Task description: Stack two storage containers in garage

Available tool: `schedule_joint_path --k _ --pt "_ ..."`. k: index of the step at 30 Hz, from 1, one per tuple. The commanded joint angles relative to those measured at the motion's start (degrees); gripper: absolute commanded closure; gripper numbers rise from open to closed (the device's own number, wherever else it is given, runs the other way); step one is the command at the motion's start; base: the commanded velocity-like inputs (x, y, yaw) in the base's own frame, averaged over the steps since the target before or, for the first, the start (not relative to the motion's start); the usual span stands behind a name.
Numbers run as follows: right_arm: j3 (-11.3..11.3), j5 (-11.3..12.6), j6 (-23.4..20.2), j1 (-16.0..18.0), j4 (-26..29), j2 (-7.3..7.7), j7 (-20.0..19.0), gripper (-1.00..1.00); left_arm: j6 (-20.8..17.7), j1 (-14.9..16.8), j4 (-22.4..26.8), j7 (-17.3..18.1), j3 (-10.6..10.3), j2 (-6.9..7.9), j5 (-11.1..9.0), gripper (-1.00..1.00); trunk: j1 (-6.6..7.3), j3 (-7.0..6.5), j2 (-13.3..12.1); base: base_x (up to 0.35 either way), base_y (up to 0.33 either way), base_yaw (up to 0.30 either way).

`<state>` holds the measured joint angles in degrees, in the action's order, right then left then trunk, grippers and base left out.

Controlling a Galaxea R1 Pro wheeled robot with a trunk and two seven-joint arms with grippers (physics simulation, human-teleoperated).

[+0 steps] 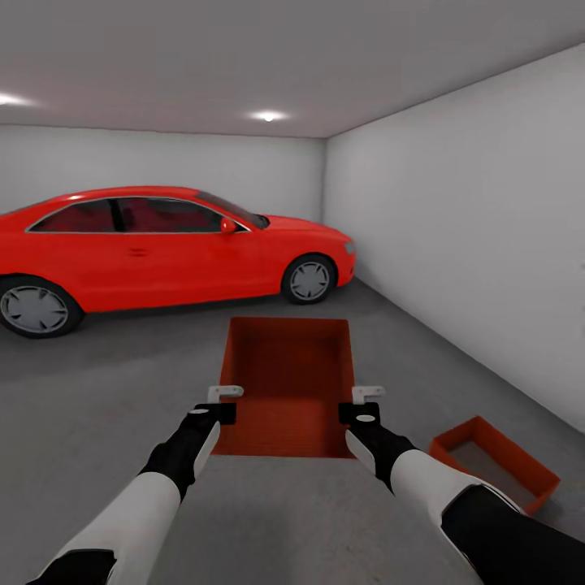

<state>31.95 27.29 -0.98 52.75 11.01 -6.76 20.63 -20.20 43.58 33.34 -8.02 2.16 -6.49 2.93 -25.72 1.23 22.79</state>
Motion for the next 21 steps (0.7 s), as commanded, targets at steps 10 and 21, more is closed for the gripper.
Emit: schedule_joint_path --k 10,21 --pt "-1.27 -1.05 0.81 0.07 0.15 -0.62 0.07 1.00 -0.40 0.01 0.05 0.11 1.01 -0.54 0.32 1.00 -0.07 0.12 0.12 0.321 0.000 -0.242" --pt "-1.27 -1.04 0.81 0.07 0.15 -0.62 0.06 1.00 -0.45 0.01 0.05 0.11 1.01 -0.52 0.32 1.00 -0.07 0.12 0.12 0.321 0.000 -0.158"
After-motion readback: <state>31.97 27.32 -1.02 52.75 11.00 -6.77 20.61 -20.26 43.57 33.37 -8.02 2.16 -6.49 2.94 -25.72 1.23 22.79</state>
